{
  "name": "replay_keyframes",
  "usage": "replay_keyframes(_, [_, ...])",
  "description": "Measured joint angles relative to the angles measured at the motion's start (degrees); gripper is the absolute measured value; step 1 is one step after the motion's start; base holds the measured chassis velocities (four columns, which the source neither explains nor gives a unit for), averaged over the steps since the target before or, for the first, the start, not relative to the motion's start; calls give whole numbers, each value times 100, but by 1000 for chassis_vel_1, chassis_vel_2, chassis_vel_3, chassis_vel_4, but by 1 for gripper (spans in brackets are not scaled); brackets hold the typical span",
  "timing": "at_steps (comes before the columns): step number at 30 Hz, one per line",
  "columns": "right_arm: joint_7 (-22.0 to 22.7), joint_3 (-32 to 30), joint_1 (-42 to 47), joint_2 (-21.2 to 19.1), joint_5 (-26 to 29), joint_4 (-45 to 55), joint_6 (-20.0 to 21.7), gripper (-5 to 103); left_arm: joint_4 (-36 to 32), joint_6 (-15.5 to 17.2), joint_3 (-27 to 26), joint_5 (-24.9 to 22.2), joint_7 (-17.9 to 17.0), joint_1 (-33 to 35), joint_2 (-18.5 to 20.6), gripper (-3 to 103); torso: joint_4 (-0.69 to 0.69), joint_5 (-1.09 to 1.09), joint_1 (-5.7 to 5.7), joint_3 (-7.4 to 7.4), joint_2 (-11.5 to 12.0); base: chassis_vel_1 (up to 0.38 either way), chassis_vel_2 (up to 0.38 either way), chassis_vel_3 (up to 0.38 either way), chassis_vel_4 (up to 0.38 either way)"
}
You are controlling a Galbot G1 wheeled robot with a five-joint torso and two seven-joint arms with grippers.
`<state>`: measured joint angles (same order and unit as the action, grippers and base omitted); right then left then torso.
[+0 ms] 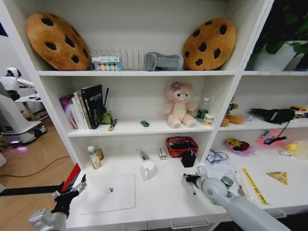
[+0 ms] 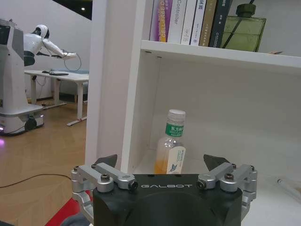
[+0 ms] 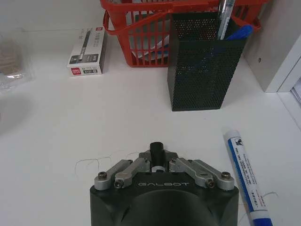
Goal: Organize the objects on the table.
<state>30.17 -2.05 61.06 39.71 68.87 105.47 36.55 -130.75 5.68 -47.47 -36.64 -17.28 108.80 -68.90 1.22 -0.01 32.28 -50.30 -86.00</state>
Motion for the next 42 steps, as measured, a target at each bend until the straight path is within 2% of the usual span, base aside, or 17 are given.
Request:
replay_keyframes(5, [-39,-113,115,6,-33,41,-1,12,-8,0,14,2,-3,-4,11,100,-1,2,0,-1,0,0,0,0,0])
replay_keyframes(8, [-172,-193,186,-26,-251,107,-130,12,-26,3,20,2,-8,-4,12,100,1,6,1,-4,3,0,0,0,0])
replay_keyframes(10, [-300,-316,243,-72,-641,220,-384,12,-37,7,26,5,-11,-7,16,100,6,10,2,-5,4,0,0,0,0])
replay_keyframes(12, [-360,-391,261,-91,-816,282,-504,12,-45,7,31,9,-11,-13,16,100,3,8,3,-5,4,0,0,0,0])
replay_keyframes(14, [-492,-594,327,-120,-1215,441,-815,12,-59,17,56,19,-26,-31,16,100,2,4,2,-4,4,0,0,0,0])
replay_keyframes(15, [-585,-770,391,-127,-1496,530,-1101,12,-62,23,72,30,-35,-42,17,100,1,5,2,-4,4,0,0,0,0])
replay_keyframes(16, [-585,-770,391,-127,-1496,530,-1101,12,-62,23,72,30,-35,-42,17,100,1,5,2,-4,4,0,0,0,0])
replay_keyframes(17, [-651,-865,429,-130,-1713,564,-1282,12,-62,26,78,34,-38,-46,18,100,1,3,2,-3,3,0,0,0,0])
replay_keyframes(18, [-810,-1015,503,-152,-2231,581,-1629,12,-62,27,88,37,-41,-48,20,100,1,2,2,-2,3,0,0,0,0])
replay_keyframes(19, [-810,-1015,503,-152,-2231,581,-1629,12,-62,27,88,37,-41,-48,20,100,1,2,2,-2,3,0,0,0,0])
replay_keyframes(21, [-989,-1171,566,-179,-2839,554,-2111,12,-63,27,99,42,-43,-48,23,100,1,1,2,-2,2,0,0,0,0])
replay_keyframes(22, [-989,-1171,566,-179,-2839,554,-2111,12,-63,27,99,42,-43,-48,23,100,1,1,2,-2,2,0,0,0,0])
replay_keyframes(24, [-1137,-1193,521,-161,-3275,405,-2585,12,-65,28,134,64,-62,-62,25,100,2,2,2,-2,2,0,0,0,0])
replay_keyframes(25, [-1137,-1193,521,-161,-3275,405,-2585,12,-65,28,134,64,-62,-62,25,100,2,2,2,-2,2,0,0,0,0])
replay_keyframes(27, [-1171,-1037,275,-68,-3430,196,-2925,12,-64,28,195,110,-94,-79,25,100,1,1,2,-2,2,0,0,0,0])
replay_keyframes(34, [-1159,-584,-258,92,-3365,-243,-3165,12,-82,30,253,179,-109,-80,25,100,0,1,2,-2,1,0,0,0,0])
replay_keyframes(42, [-1185,154,-1183,479,-3356,-1240,-3504,12,-96,43,197,155,-137,-59,-9,100,1,1,2,-2,1,0,0,0,0])
